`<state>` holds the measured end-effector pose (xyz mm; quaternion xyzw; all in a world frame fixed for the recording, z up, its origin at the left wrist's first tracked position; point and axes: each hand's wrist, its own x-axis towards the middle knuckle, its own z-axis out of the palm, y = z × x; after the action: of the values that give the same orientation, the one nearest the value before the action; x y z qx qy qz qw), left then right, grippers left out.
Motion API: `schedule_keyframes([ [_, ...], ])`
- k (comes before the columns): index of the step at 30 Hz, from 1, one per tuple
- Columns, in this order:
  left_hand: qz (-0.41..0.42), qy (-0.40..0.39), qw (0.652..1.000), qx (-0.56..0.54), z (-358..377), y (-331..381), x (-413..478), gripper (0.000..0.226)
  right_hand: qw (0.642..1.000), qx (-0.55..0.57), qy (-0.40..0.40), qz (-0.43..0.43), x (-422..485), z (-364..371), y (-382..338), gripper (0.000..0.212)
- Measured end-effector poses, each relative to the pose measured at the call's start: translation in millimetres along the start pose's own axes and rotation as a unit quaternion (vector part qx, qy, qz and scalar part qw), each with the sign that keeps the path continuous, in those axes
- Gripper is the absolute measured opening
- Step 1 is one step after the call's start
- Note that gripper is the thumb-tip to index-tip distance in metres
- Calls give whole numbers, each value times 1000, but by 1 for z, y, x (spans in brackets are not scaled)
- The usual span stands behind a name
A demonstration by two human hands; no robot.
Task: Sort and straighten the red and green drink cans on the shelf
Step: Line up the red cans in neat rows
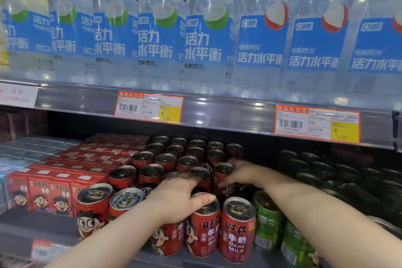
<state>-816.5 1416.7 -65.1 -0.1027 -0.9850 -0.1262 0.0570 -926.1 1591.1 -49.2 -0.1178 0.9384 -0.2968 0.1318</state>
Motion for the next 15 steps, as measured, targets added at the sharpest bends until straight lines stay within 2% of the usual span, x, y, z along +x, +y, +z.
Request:
schedule_keyframes([
  [3,3,8,1000,-1,1,-1,1,71,999,-5,33,-17,6,10,-5,54],
  [9,3,20,999,-49,3,-5,4,63,997,-46,17,-57,-13,-1,-16,67],
  [12,-13,72,979,-189,-1,-6,3,44,991,-80,75,-74,-29,-17,-18,65],
  [15,-66,158,924,-342,-20,-13,-3,28,987,-95,61,-116,-47,-21,-22,41],
])
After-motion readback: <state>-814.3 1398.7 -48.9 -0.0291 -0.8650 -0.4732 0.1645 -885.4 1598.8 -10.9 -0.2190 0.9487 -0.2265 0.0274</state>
